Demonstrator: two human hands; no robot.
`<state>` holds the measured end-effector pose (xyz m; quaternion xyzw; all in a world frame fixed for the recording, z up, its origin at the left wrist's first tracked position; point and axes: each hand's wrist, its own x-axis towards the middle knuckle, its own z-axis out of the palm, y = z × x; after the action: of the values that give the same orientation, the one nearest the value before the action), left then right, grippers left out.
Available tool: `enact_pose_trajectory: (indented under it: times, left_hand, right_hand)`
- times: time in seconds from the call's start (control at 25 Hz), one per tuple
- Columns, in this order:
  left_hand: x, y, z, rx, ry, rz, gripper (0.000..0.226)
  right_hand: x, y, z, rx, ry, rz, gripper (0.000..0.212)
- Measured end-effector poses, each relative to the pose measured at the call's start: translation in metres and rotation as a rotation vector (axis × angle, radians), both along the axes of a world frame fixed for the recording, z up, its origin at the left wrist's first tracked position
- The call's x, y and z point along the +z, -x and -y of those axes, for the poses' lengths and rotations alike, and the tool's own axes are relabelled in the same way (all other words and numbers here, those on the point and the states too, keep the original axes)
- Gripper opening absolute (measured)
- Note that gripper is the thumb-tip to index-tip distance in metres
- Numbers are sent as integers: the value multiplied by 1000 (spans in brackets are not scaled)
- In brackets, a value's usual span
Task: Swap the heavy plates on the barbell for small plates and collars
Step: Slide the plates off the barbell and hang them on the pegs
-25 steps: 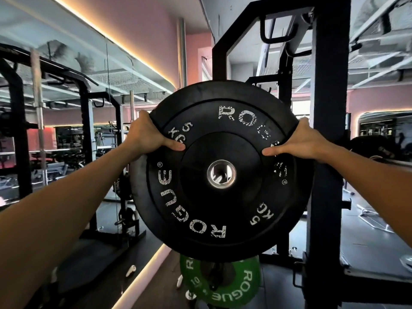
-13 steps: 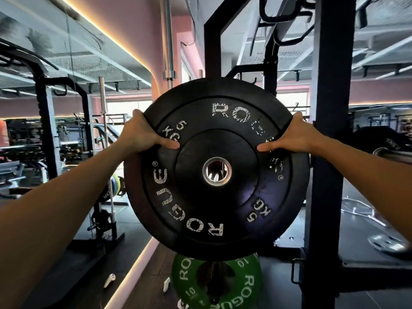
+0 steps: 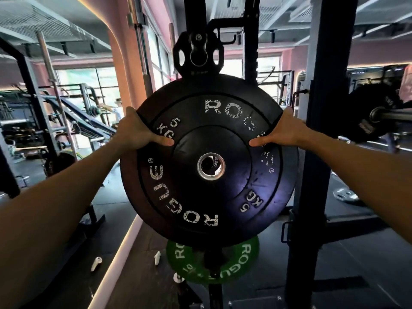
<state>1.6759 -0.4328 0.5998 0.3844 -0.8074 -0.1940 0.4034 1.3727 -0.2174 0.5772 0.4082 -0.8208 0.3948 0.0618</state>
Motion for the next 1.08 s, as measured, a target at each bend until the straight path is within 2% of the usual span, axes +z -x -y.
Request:
enact_pose_trajectory:
  times: [0.32,0.48,0.84,1.08]
  left_hand:
    - [-17,36,62,-30,-16,16,135]
    - [-32,61,95,-44,-36,5,126]
    - [-53,127,185,-50,81,-84,124]
    - [-70,165,236,-33,113,-146,123]
  right_hand:
    - [-15,27,45,-9,-14,-1,139]
    - [-29,45,78,-12,-28,27,140]
    - [-41,108,161,-17,113,14,115]
    - [-42,144,213,-20,182,-36,115]
